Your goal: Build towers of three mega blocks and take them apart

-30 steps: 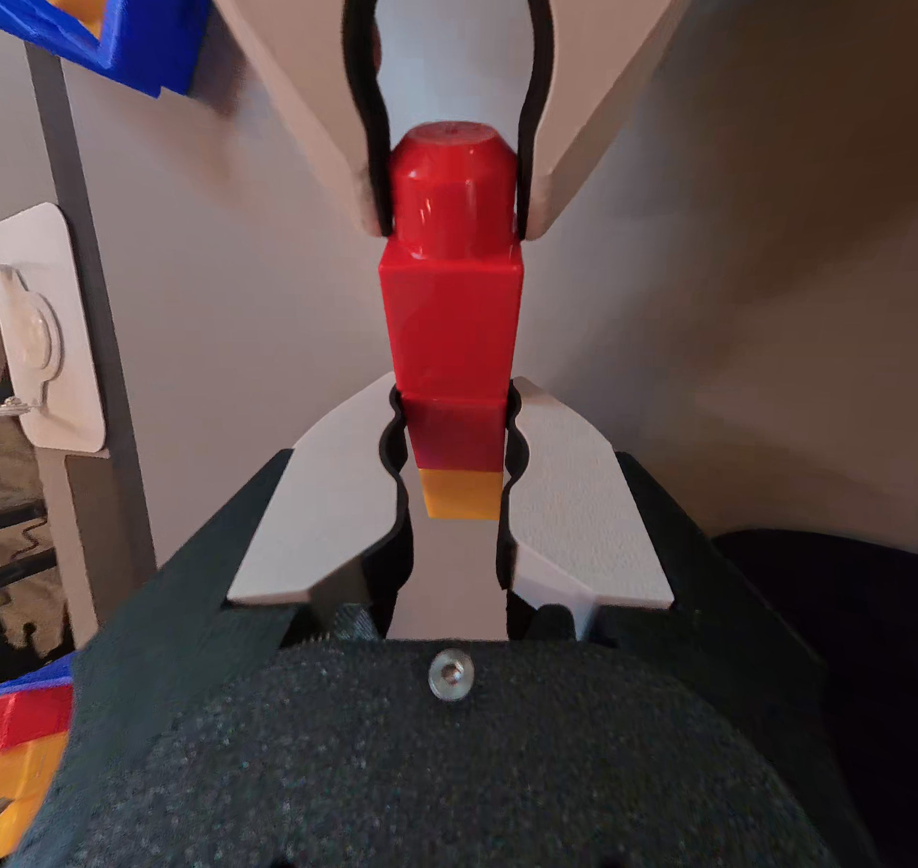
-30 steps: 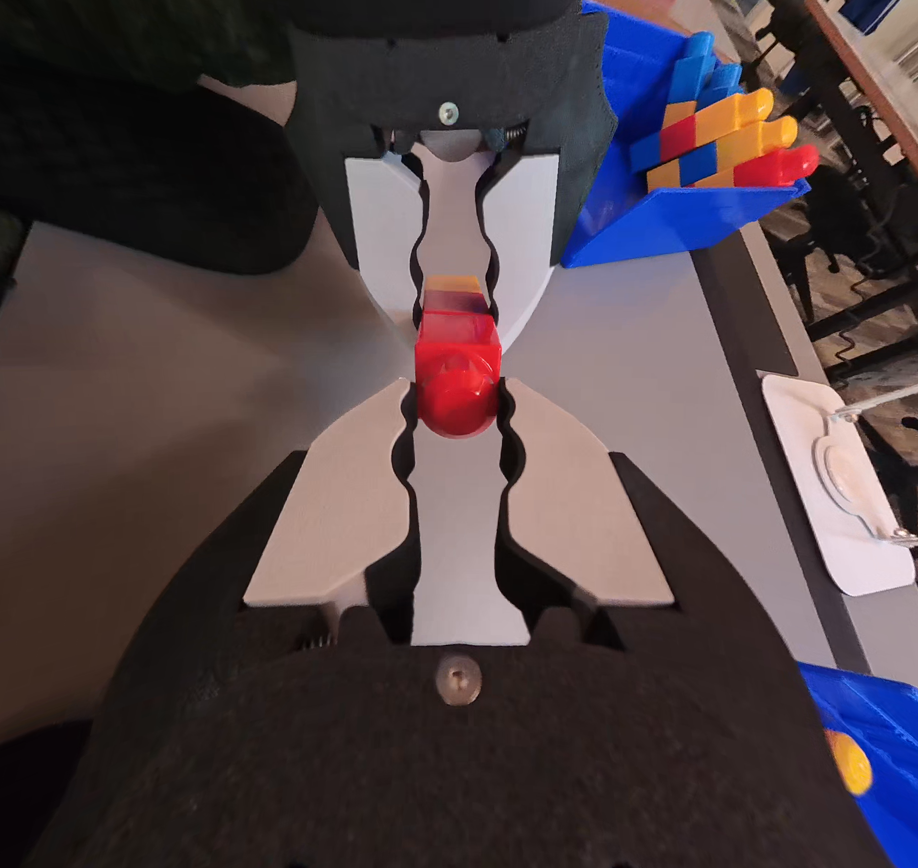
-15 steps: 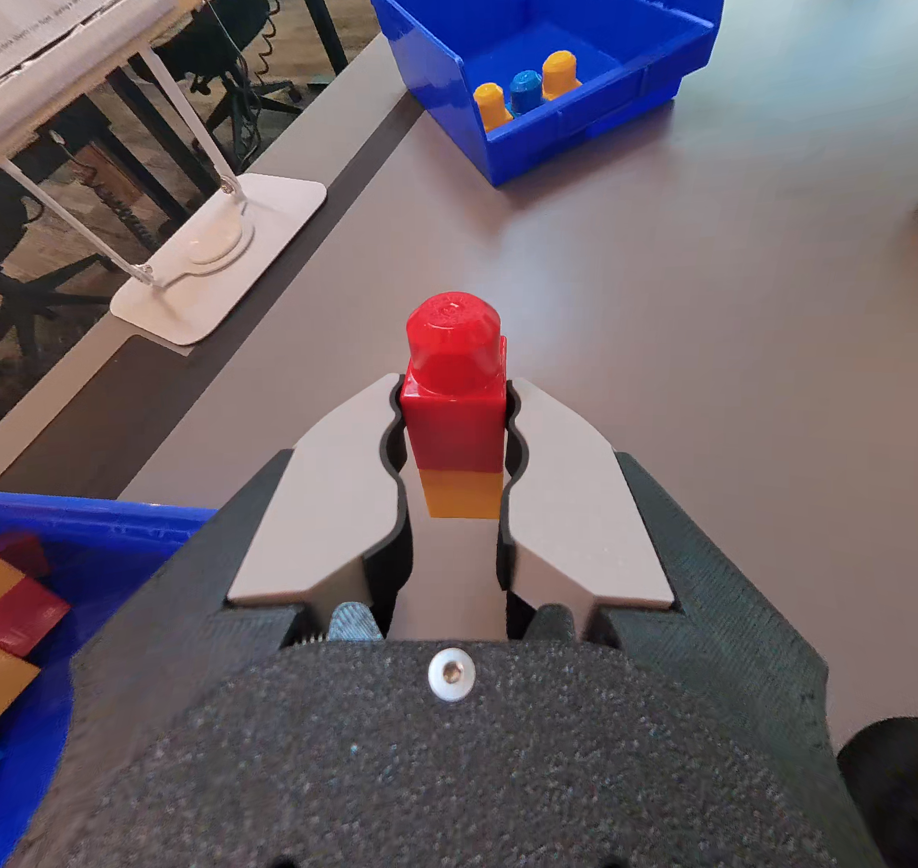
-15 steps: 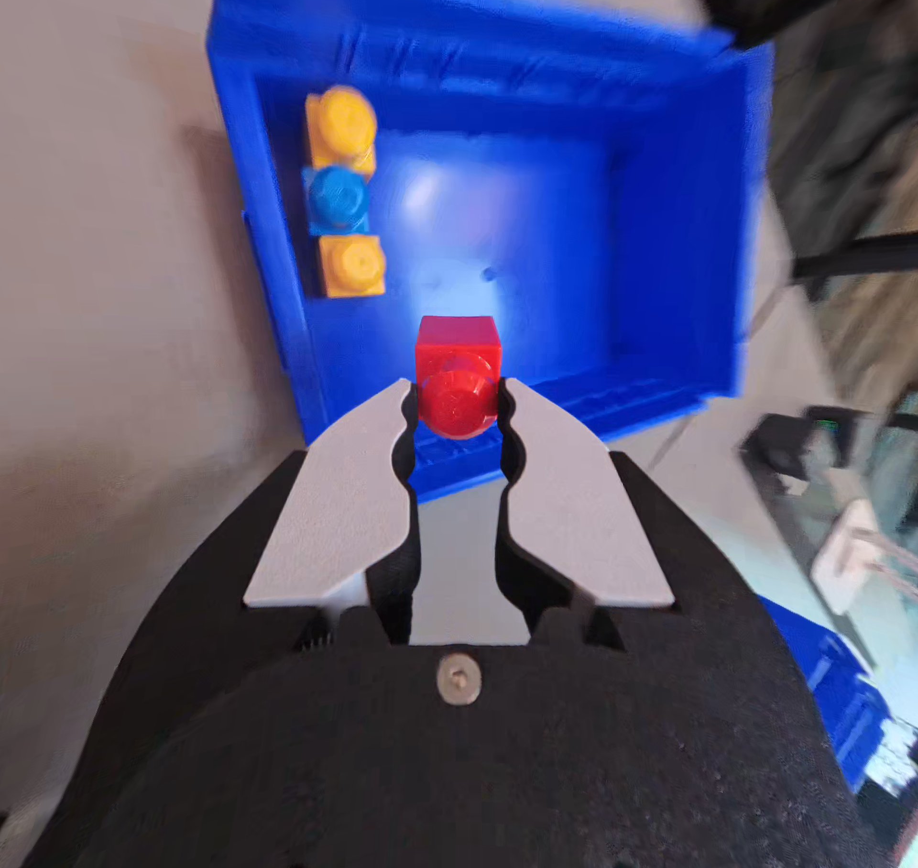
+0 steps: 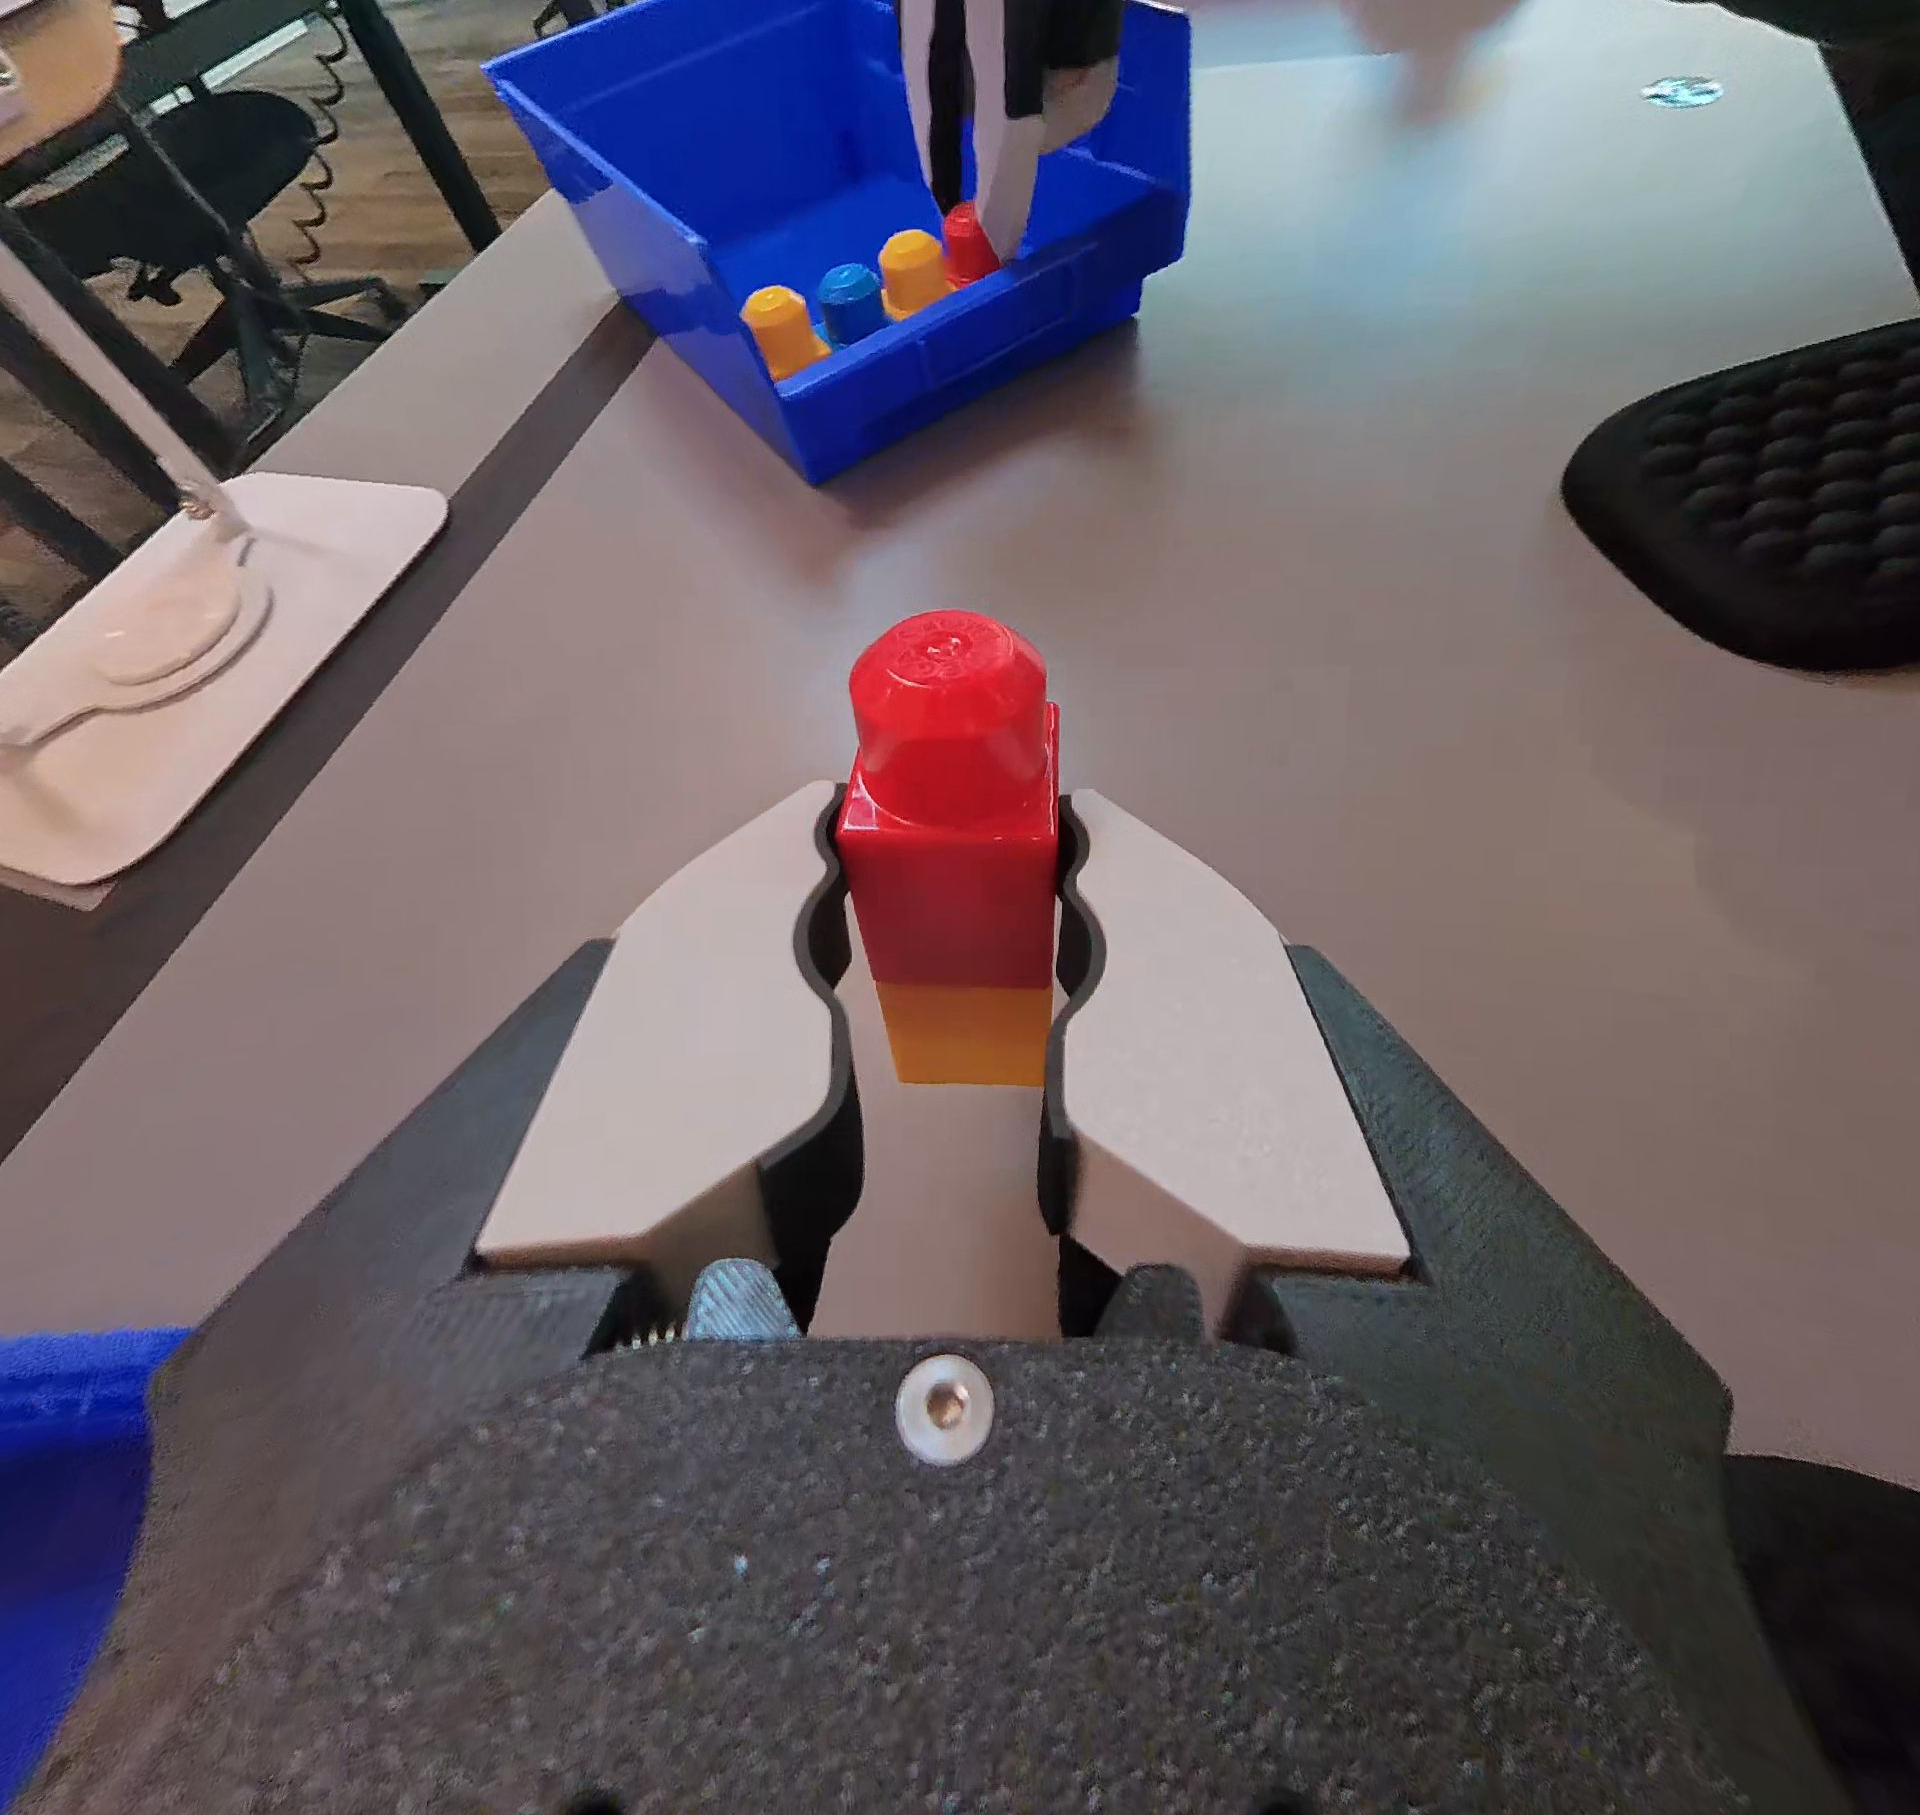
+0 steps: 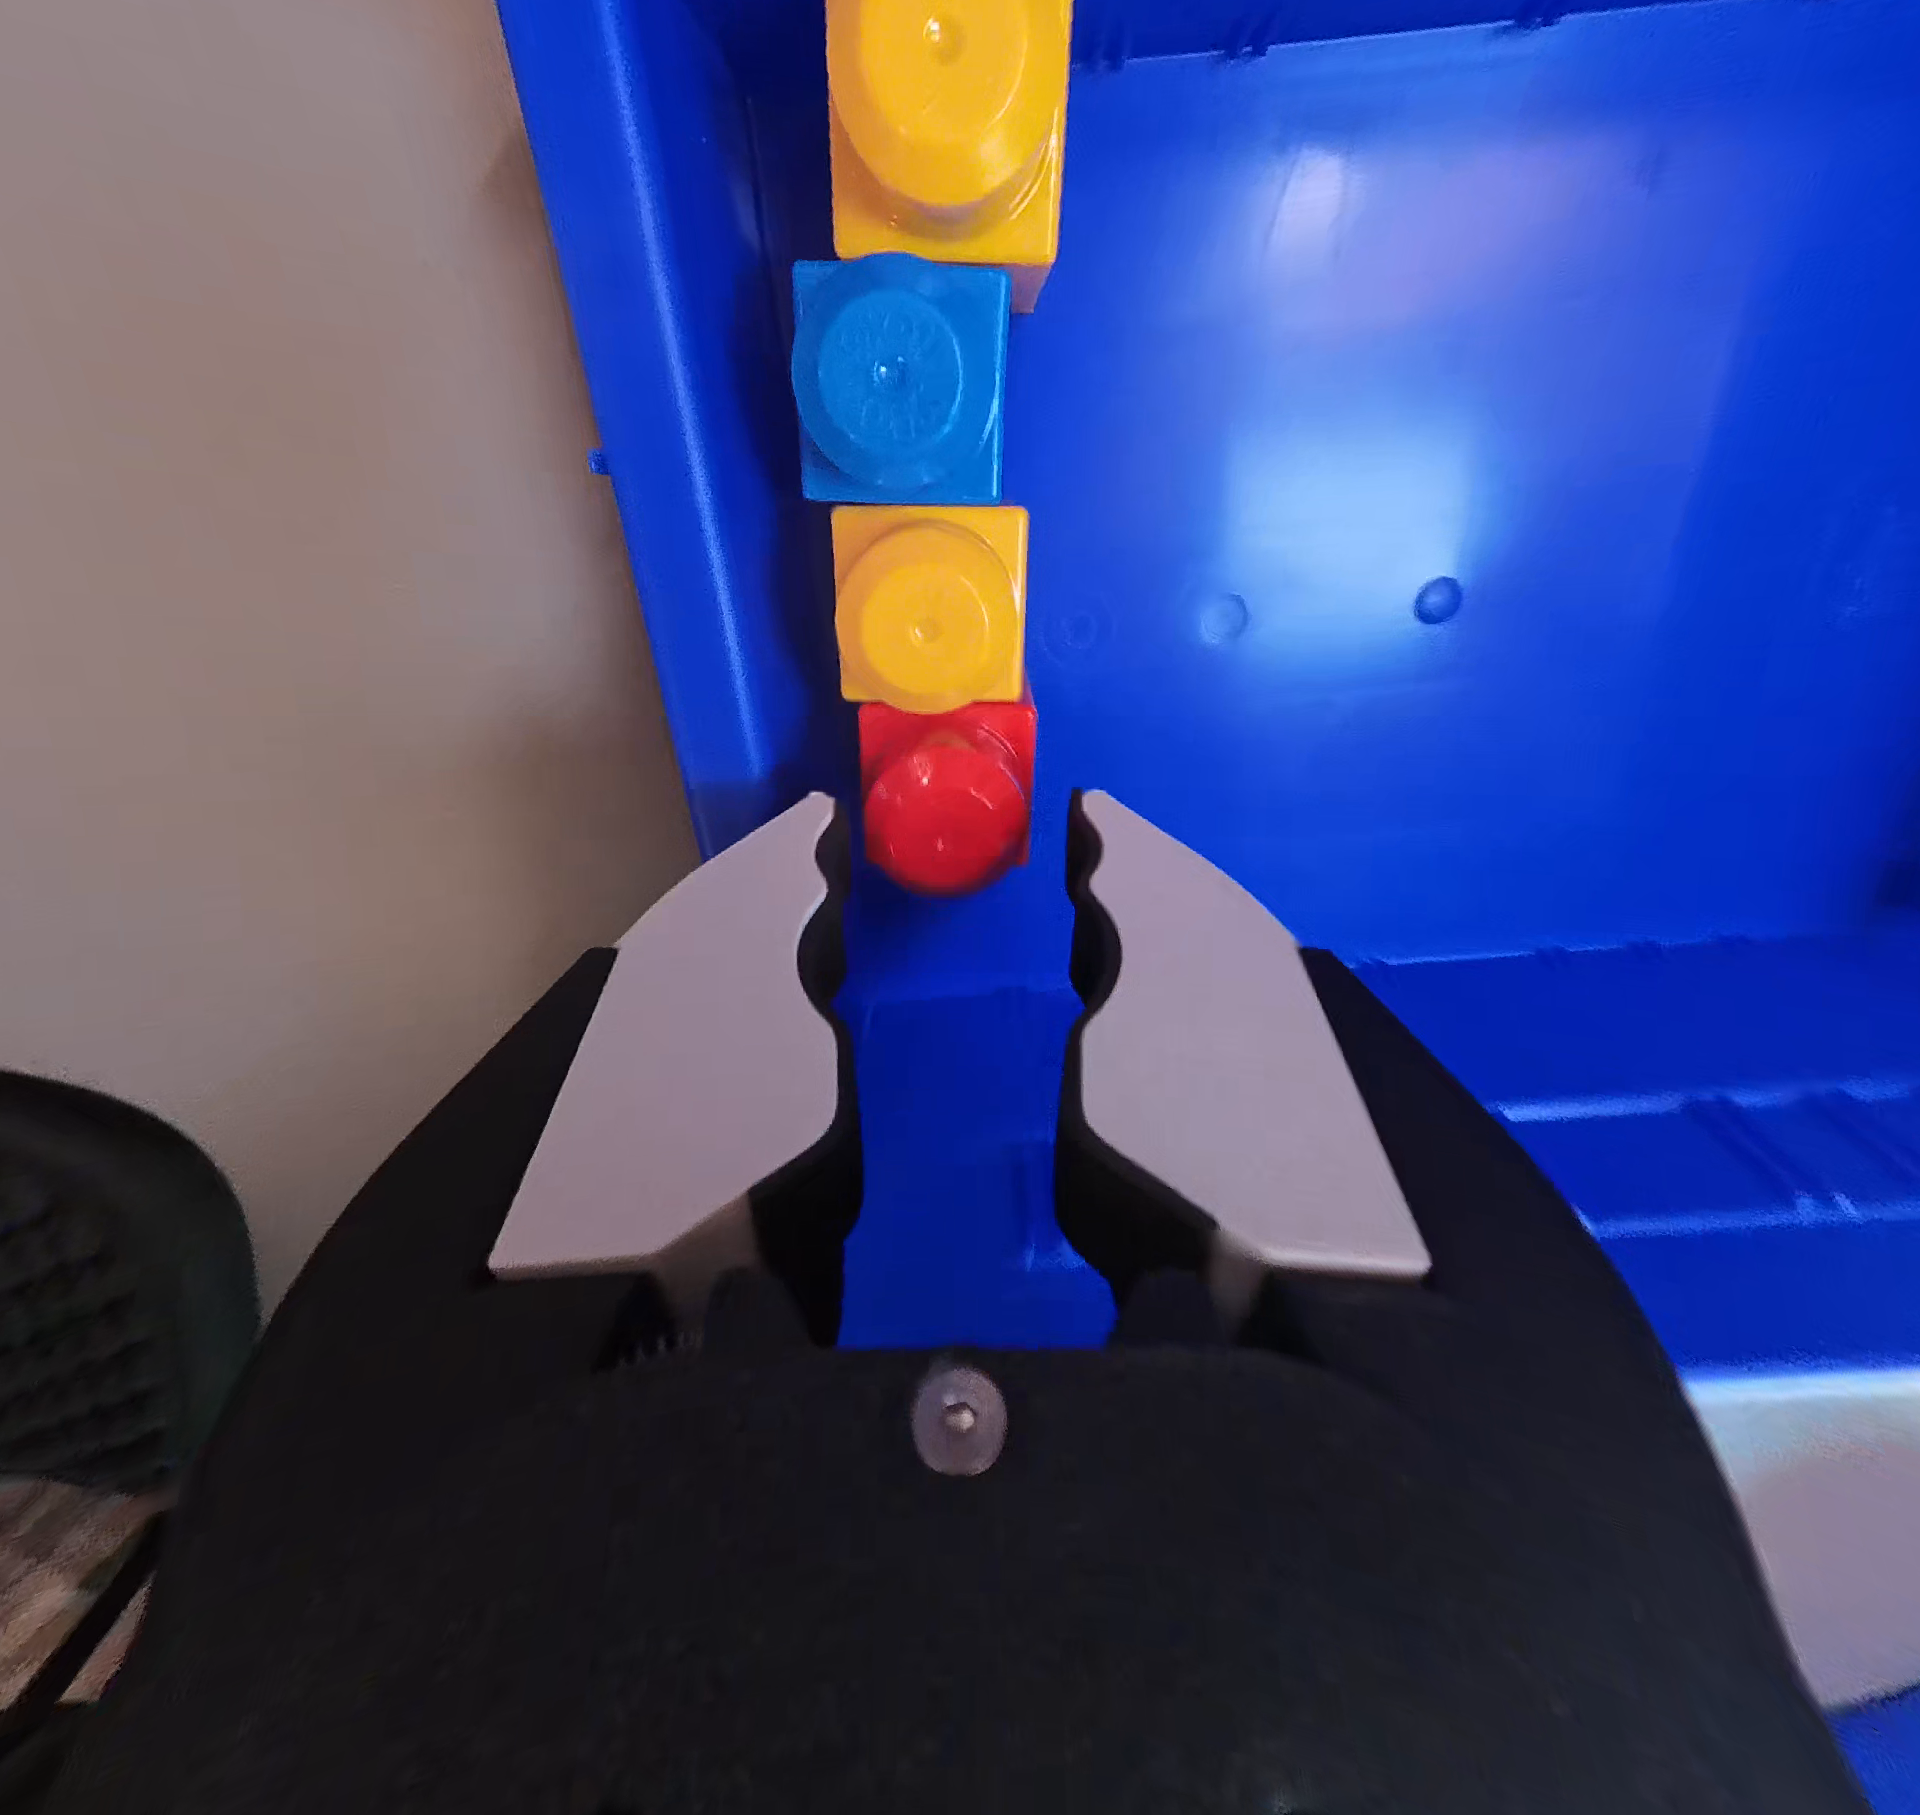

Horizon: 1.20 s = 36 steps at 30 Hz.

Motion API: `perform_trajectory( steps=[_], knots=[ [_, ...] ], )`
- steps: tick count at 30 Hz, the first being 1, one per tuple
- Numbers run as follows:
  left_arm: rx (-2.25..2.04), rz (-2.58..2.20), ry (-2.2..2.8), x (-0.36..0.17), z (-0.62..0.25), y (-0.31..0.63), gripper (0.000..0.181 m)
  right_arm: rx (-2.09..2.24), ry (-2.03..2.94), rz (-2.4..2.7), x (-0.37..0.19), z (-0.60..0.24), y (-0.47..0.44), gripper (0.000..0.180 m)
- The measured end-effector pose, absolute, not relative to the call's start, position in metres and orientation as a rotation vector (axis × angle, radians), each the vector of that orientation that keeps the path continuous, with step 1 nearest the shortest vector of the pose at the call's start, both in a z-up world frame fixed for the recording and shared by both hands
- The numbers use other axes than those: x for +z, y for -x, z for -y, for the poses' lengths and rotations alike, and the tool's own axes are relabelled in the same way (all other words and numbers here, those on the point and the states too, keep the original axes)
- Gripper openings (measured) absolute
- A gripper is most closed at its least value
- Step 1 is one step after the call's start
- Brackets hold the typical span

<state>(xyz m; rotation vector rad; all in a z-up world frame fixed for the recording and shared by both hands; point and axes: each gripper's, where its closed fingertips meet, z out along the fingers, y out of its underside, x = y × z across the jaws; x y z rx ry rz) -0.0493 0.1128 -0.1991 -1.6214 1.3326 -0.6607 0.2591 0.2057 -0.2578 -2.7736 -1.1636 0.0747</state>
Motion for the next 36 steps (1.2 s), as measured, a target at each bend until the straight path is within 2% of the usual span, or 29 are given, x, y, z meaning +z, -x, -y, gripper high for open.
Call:
perform_trajectory(
  steps=[3,7,10,13,14,15,16,18,21,22,23,27,28,30,33,36],
  knots=[
    [-0.699,-1.380,1.609,-0.201,-0.102,0.039,0.036,0.068,2.572,1.185,-0.222,-0.207,-0.236,0.046],
    [-0.774,-1.476,1.592,-0.207,-0.081,0.019,0.036,0.335,1.970,1.509,-0.166,-0.150,-0.116,0.060],
    [-0.808,-1.551,1.568,-0.209,-0.061,0.005,0.037,0.497,1.699,1.661,-0.155,-0.087,-0.040,0.056],
    [-0.774,-1.625,1.545,-0.210,-0.047,-0.004,0.037,0.475,1.634,1.804,-0.176,-0.057,-0.004,0.054],
    [-0.766,-1.642,1.541,-0.210,-0.043,-0.006,0.037,0.494,1.618,1.835,-0.182,-0.051,0.005,0.050],
    [-0.744,-1.663,1.545,-0.213,-0.042,-0.005,0.037,0.533,1.603,1.871,-0.187,-0.044,0.010,0.034],
    [-0.732,-1.685,1.544,-0.216,-0.040,-0.004,0.036,0.557,1.595,1.892,-0.190,-0.040,0.013,0.031],
    [-0.788,-1.644,1.495,-0.211,-0.040,-0.005,0.036,0.572,1.589,1.919,-0.190,-0.039,0.011,0.030],
    [-0.812,-1.603,1.487,-0.207,-0.047,0.000,0.058,0.601,1.577,1.844,-0.172,-0.050,0.004,0.029],
    [-0.811,-1.585,1.484,-0.206,-0.049,-0.001,0.054,0.641,1.567,1.812,-0.164,-0.052,0.001,0.029],
    [-0.770,-1.564,1.480,-0.207,-0.054,-0.002,0.038,0.690,1.557,1.784,-0.156,-0.052,-0.001,0.029],
    [-0.791,-1.535,1.511,-0.196,-0.062,0.004,0.037,0.731,1.514,1.748,-0.134,-0.054,-0.014,0.029],
    [-0.659,-1.569,1.567,-0.212,-0.075,0.016,0.037,0.796,1.470,1.688,-0.113,-0.056,-0.019,0.029],
    [-0.690,-1.514,1.638,-0.228,-0.087,0.029,0.037,0.926,1.374,1.505,-0.054,-0.068,-0.041,0.029],
    [-0.736,-1.386,1.724,-0.229,-0.107,0.041,0.037,0.558,1.429,1.243,-0.009,-0.142,-0.096,0.029],
    [-0.777,-1.278,1.723,-0.222,-0.120,0.046,0.037,0.078,1.744,1.127,-0.039,-0.225,-0.167,0.029]
  ],
)
